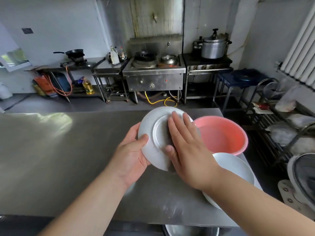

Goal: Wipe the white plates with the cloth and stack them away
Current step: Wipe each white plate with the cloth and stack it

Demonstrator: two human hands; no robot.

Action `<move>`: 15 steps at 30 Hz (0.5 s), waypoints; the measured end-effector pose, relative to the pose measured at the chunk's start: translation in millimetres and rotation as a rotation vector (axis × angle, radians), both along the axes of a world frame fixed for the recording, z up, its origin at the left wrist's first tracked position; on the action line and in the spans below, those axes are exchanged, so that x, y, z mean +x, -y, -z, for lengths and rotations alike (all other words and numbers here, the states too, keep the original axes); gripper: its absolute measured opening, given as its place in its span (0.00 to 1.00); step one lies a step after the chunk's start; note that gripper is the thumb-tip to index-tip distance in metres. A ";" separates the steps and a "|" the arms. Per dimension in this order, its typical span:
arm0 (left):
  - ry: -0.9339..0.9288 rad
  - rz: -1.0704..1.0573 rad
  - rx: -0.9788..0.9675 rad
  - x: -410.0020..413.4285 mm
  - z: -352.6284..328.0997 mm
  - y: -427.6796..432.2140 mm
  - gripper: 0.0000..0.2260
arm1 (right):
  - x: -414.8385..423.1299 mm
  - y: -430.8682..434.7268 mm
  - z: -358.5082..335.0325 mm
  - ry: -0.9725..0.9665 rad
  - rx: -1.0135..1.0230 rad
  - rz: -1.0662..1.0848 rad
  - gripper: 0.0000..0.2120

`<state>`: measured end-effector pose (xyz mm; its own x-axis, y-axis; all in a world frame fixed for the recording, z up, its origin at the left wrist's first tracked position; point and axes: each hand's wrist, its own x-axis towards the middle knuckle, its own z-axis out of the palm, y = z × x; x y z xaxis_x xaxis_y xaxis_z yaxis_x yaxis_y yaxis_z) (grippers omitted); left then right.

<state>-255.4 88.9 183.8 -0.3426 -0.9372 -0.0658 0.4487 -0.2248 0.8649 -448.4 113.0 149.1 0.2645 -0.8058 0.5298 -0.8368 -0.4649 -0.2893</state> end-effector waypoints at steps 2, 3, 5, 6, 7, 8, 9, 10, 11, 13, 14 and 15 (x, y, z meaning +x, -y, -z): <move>0.046 0.058 -0.047 1.0 0.3 -2.4 0.23 | 11.2 11.5 -20.5 -0.083 -0.060 -0.077 0.30; 0.061 0.081 -0.069 2.1 -0.2 -2.2 0.23 | 14.4 20.5 -33.3 -0.122 -0.075 -0.106 0.29; 0.079 0.093 -0.104 8.7 -3.3 0.6 0.23 | 15.1 39.2 -57.4 -0.179 -0.089 -0.142 0.26; 0.083 0.084 -0.119 13.3 -5.9 3.2 0.23 | 14.1 47.0 -65.4 -0.164 -0.086 -0.146 0.24; 0.082 0.070 -0.128 18.7 -9.1 6.3 0.24 | 13.3 51.7 -69.6 -0.108 -0.081 -0.130 0.22; 0.073 0.053 -0.129 24.1 -11.9 9.7 0.24 | 12.2 53.5 -69.9 -0.022 -0.070 -0.080 0.21; 0.059 0.037 -0.122 29.2 -13.7 13.1 0.25 | 11.9 53.1 -68.1 0.067 -0.047 -0.004 0.21; 0.047 0.026 -0.116 33.5 -14.7 16.3 0.25 | 13.3 50.7 -65.4 0.124 -0.028 0.067 0.22; 0.044 0.028 -0.111 37.7 -14.9 19.0 0.25 | 17.8 47.6 -62.8 0.133 -0.037 0.116 0.22; 0.059 0.067 -0.111 43.6 -15.0 22.8 0.24 | 30.6 47.2 -58.9 0.020 -0.124 0.091 0.23; 0.066 0.091 -0.116 46.2 -15.2 24.9 0.24 | 36.2 51.2 -61.6 -0.050 -0.159 0.023 0.23; 0.066 0.109 -0.124 49.6 -16.0 27.4 0.24 | 40.4 57.3 -68.4 -0.101 -0.171 -0.043 0.23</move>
<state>-205.9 61.4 199.8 -0.4412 -0.8971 0.0224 0.3689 -0.1585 0.9158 -407.9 55.7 217.5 0.3553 -0.6934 0.6268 -0.8359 -0.5359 -0.1190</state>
